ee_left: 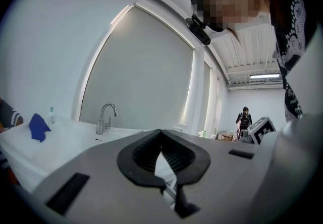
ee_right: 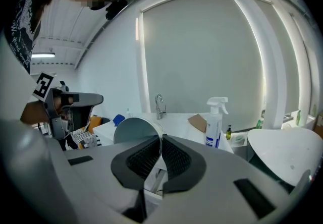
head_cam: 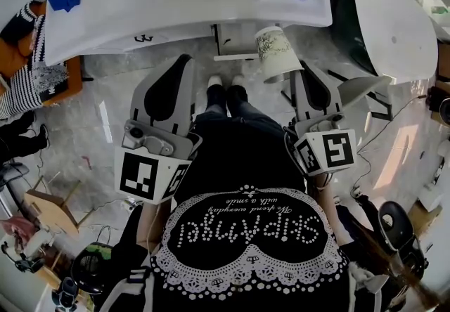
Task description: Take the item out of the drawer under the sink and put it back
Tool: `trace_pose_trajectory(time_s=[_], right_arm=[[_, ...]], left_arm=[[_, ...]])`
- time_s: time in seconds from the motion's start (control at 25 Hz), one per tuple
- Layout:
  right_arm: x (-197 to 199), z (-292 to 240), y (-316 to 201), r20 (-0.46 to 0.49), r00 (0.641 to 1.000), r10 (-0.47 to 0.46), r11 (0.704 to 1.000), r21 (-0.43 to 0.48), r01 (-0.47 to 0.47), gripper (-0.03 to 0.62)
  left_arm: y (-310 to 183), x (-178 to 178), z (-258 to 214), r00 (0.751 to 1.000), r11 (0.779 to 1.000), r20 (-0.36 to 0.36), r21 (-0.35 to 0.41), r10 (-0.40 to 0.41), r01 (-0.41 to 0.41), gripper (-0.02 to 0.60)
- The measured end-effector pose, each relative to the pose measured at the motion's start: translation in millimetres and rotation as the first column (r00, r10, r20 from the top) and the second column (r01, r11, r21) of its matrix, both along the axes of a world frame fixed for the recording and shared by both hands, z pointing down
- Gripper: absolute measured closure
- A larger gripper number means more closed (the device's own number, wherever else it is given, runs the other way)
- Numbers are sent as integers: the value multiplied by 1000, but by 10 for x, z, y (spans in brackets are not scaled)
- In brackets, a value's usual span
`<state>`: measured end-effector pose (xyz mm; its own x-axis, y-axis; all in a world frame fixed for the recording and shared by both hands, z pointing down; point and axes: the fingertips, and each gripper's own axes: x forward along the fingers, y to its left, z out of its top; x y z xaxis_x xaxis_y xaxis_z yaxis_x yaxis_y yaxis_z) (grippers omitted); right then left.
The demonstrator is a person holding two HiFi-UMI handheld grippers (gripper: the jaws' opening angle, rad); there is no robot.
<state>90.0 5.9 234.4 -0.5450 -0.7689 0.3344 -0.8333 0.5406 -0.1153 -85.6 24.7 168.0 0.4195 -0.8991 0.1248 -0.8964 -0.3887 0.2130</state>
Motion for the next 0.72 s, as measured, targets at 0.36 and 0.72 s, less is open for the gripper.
trace_pose_trajectory(time_s=[0.36,0.72], right_arm=[[11,300,-77,33,999,6,996,-90,-3,563],[18,450,-71,18,1000,-9,993,-115,11,563]], left_arm=[[-17,0,57,1000,1000,2,-15,6,-6,577],[2,46,122,1000,999,-6,-37,14,-14,577]])
